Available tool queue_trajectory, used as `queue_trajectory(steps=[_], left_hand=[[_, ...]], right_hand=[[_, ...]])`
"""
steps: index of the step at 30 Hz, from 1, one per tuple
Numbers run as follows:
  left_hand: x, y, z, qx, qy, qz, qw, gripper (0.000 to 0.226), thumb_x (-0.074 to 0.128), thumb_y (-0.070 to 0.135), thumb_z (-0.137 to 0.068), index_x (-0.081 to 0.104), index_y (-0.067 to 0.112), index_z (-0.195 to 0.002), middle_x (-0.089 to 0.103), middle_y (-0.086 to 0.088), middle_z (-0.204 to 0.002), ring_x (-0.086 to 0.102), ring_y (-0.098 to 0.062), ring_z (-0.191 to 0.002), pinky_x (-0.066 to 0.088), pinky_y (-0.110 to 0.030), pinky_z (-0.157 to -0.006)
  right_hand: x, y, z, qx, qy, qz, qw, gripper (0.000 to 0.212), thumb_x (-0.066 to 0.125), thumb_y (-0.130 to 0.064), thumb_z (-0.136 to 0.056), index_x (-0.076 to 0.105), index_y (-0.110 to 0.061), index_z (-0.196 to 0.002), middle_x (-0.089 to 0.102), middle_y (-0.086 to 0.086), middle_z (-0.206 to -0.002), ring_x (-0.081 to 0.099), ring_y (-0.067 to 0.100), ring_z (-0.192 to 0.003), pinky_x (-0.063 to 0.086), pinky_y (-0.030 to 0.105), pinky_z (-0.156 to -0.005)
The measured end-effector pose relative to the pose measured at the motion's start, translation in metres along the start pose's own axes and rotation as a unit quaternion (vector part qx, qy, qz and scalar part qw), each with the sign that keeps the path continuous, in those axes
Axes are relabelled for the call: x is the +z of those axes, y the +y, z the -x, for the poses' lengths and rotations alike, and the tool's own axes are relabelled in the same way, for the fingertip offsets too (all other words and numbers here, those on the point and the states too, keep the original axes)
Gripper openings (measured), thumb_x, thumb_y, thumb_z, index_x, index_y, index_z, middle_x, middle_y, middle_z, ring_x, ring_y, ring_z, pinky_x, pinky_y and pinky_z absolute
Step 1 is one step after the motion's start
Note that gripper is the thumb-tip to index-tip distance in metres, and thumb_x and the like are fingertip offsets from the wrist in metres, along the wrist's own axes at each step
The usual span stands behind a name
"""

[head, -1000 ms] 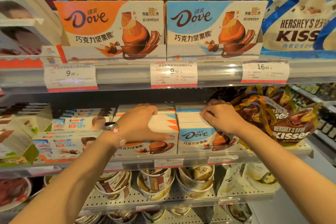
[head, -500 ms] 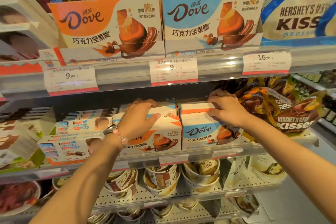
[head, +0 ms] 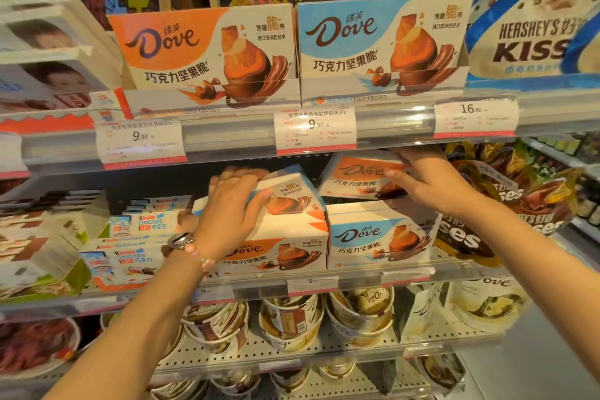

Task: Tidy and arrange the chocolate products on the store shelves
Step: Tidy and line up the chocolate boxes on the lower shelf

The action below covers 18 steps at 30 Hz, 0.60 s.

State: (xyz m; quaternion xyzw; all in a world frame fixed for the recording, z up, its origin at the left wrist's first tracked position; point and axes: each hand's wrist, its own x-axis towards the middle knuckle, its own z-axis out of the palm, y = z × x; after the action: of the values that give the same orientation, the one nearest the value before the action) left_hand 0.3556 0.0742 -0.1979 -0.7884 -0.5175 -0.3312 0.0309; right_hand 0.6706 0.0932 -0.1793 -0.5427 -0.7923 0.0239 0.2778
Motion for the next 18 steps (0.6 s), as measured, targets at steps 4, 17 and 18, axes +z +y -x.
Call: queue_trajectory(steps=[4,17,18], left_hand=[[-0.006,-0.003,0.01,0.054,0.046,0.001,0.997,0.044,0.035,0.039,-0.091,0.058,0.012,-0.118,0.06,-0.007,-0.112,0.041,-0.016,-0.108,0.026,-0.027,-0.087],[-0.041,0.01,0.051,0.117,0.166,-0.049,0.978,0.029,0.044,0.024,-0.089,0.049,0.011,-0.114,0.061,-0.013,-0.104,0.044,-0.022,-0.102,0.031,-0.03,-0.089],[-0.045,0.011,0.054,0.12,0.175,-0.052,0.976,0.029,0.045,0.024,-0.089,0.049,0.01,-0.115,0.061,-0.014,-0.103,0.045,-0.023,-0.102,0.032,-0.032,-0.089]], right_hand=[[-0.005,-0.009,-0.004,-0.042,-0.002,0.03,0.999,0.05,0.048,-0.043,-0.091,0.05,-0.017,-0.133,0.062,0.009,-0.124,0.057,0.031,-0.111,0.049,0.045,-0.087],[0.012,-0.058,-0.022,-0.157,-0.013,0.134,0.978,0.045,0.05,-0.04,-0.093,0.05,-0.024,-0.134,0.061,0.002,-0.127,0.057,0.021,-0.112,0.047,0.031,-0.083],[0.014,-0.064,-0.022,-0.165,-0.012,0.13,0.978,0.046,0.053,-0.038,-0.092,0.048,-0.023,-0.135,0.06,0.002,-0.129,0.057,0.022,-0.113,0.047,0.032,-0.085]])
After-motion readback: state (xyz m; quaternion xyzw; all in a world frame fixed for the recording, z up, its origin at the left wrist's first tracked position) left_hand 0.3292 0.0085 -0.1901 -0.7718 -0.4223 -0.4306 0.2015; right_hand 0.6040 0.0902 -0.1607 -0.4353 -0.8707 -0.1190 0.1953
